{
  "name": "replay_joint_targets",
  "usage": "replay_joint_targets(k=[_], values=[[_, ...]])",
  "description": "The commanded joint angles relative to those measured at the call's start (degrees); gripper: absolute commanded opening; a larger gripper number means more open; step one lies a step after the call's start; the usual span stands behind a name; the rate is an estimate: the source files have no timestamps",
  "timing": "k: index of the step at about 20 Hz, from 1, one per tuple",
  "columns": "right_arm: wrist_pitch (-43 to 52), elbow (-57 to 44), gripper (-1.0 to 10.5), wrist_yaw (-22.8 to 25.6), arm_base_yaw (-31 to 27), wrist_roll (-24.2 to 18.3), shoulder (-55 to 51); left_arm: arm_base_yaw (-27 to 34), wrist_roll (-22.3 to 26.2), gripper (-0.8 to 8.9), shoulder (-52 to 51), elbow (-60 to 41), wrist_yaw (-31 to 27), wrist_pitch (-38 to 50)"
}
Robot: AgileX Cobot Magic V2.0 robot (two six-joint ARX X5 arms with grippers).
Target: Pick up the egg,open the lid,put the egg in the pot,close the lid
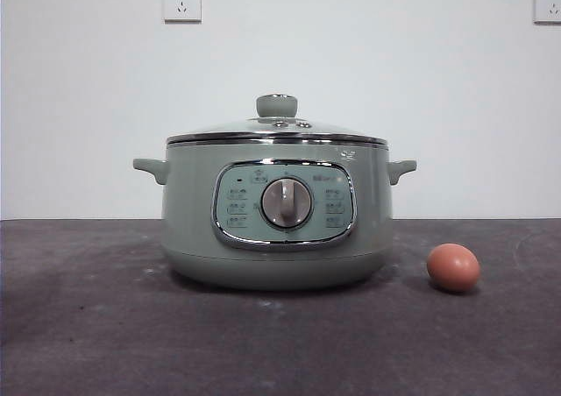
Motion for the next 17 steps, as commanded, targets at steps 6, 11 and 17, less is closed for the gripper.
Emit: replay_joint_targets(k=[6,11,17], values=[[1.05,0.09,6.0,0.09,0.11,1.51,0.07,0.02,0.85,6.56,0.02,0.22,0.11,0.17],[3.32,0.09,6.0,0.09,0.13,1.66,1.51,0.02,0.85,6.56,0.02,0.22,0.11,0.26],[10.19,0.09,5.9,0.13,0.48,3.15,10.49,0.02,0.85,6.56,0.02,0.22,0.11,0.26]])
